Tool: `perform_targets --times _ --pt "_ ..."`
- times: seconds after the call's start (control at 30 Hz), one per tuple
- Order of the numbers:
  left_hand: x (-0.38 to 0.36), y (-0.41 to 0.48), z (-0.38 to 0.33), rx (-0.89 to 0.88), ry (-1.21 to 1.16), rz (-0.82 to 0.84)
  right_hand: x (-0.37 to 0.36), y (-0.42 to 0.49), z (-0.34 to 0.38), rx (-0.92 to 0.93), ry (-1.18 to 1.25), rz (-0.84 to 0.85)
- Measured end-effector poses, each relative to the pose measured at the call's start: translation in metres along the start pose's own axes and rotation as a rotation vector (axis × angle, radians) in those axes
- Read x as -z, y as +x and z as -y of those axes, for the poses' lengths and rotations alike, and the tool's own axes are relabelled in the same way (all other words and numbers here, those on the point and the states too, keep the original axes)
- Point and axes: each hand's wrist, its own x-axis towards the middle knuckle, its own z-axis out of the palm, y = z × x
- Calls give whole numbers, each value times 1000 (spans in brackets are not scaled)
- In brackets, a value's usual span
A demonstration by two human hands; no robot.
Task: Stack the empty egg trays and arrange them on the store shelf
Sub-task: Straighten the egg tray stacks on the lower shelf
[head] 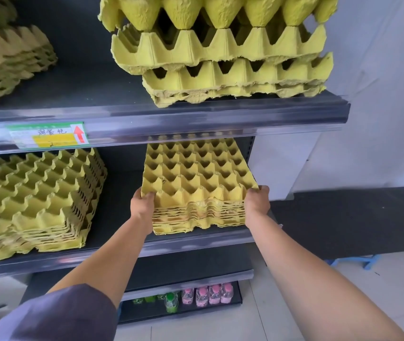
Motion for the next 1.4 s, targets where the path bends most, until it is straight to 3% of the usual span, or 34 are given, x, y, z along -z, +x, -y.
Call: perform_targets --times 0.33,0.6,1.0,1.07,1.2,1.4 --pt "-9 -4 15 -21 8 50 11 13 -10 30 32 -95" --pt "-12 1 21 -38 102 3 9 7 -19 88 -152 -11" --pt "-8 -10 18 -20 137 1 18 5 -20 60 -241 101" --pt "-6 -17 16 -109 259 -42 21 -1 -19 105 -287 98" --pt "-3 -35 7 -402 770 -179 27 -16 -13 215 -473 7" --pt "4 -67 -19 -632 912 -151 34 -41 11 454 -650 26"
